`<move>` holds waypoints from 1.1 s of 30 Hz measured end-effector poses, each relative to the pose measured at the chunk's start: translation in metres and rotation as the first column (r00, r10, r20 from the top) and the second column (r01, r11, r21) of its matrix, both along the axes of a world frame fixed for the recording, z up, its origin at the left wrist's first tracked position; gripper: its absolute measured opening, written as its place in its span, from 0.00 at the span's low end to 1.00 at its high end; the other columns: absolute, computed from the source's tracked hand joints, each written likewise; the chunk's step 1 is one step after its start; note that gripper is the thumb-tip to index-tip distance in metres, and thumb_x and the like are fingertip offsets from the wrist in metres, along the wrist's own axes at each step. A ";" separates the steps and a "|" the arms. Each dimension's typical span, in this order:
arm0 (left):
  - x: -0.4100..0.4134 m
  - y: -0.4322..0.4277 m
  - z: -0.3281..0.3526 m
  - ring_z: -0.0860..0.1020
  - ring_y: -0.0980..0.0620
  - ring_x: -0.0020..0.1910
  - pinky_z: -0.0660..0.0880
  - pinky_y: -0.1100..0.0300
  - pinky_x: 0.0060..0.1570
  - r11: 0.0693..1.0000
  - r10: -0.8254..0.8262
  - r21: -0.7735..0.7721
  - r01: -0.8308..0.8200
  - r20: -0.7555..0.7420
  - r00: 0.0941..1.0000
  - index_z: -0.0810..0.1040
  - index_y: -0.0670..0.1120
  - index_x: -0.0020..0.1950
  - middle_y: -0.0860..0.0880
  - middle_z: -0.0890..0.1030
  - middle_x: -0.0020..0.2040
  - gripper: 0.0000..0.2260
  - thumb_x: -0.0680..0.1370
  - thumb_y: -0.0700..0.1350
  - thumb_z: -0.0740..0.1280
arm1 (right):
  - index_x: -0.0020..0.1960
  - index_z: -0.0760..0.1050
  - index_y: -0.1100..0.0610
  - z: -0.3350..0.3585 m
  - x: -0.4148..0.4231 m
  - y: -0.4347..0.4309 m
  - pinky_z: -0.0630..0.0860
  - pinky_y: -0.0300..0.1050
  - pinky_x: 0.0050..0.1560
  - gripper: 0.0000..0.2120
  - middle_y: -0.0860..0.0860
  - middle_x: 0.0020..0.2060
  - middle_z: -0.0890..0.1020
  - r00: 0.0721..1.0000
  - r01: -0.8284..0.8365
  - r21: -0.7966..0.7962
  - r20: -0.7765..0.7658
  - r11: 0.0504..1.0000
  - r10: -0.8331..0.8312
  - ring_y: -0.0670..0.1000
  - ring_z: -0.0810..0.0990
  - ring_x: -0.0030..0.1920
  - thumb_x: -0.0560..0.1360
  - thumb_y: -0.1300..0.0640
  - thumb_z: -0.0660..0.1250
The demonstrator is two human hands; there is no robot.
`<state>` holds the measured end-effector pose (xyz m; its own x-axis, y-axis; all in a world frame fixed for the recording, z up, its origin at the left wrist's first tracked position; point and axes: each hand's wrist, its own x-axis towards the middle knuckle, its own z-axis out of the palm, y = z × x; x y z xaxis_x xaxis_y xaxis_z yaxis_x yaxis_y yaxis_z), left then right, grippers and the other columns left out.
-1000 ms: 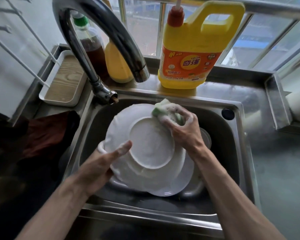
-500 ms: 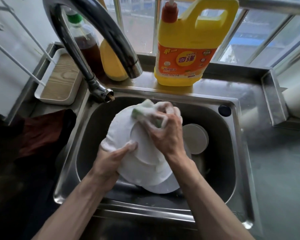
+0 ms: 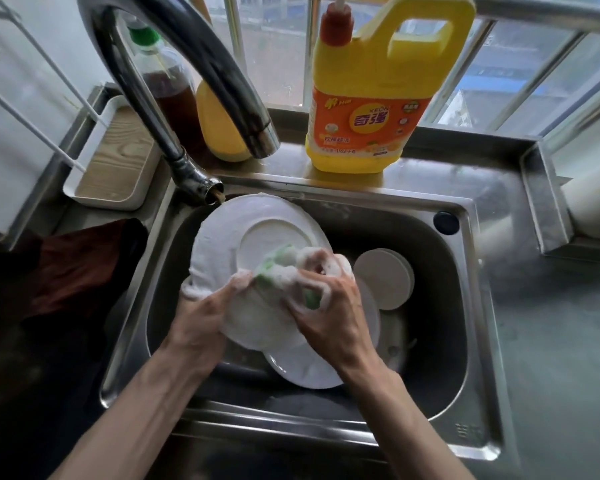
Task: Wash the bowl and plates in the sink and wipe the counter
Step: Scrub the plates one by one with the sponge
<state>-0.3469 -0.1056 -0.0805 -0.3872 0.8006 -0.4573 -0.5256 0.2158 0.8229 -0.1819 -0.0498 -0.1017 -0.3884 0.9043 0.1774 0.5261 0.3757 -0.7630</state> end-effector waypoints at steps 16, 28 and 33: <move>-0.013 -0.007 -0.017 0.83 0.42 0.56 0.83 0.51 0.56 0.996 0.077 -0.052 -0.079 -0.031 0.997 0.79 0.34 0.65 0.35 0.83 0.61 0.33 0.63 0.44 0.81 | 0.51 0.85 0.46 -0.009 0.000 -0.002 0.76 0.47 0.51 0.06 0.42 0.49 0.76 0.992 -0.072 -0.137 0.090 0.988 0.085 0.48 0.73 0.50 0.76 0.46 0.75; -0.009 -0.012 -0.007 0.85 0.43 0.56 0.83 0.55 0.53 0.996 -0.050 -0.081 0.047 -0.037 0.998 0.82 0.41 0.64 0.41 0.86 0.58 0.20 0.72 0.34 0.73 | 0.54 0.81 0.49 -0.009 -0.019 0.026 0.76 0.49 0.52 0.10 0.47 0.59 0.75 0.993 0.065 -0.014 0.099 0.998 -0.063 0.51 0.73 0.54 0.78 0.45 0.71; -0.012 -0.015 -0.005 0.85 0.44 0.55 0.84 0.54 0.52 0.996 -0.015 -0.094 0.012 -0.025 1.000 0.81 0.41 0.65 0.42 0.86 0.57 0.20 0.73 0.33 0.73 | 0.64 0.72 0.51 -0.012 0.002 0.026 0.73 0.50 0.47 0.19 0.53 0.59 0.79 0.970 0.162 -0.092 0.199 0.982 -0.141 0.59 0.79 0.53 0.77 0.47 0.72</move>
<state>-0.3588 -0.1205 -0.0851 -0.3894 0.7599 -0.5204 -0.5011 0.2993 0.8120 -0.1794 -0.0240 -0.1134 -0.2625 0.9648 0.0128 0.7100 0.2021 -0.6746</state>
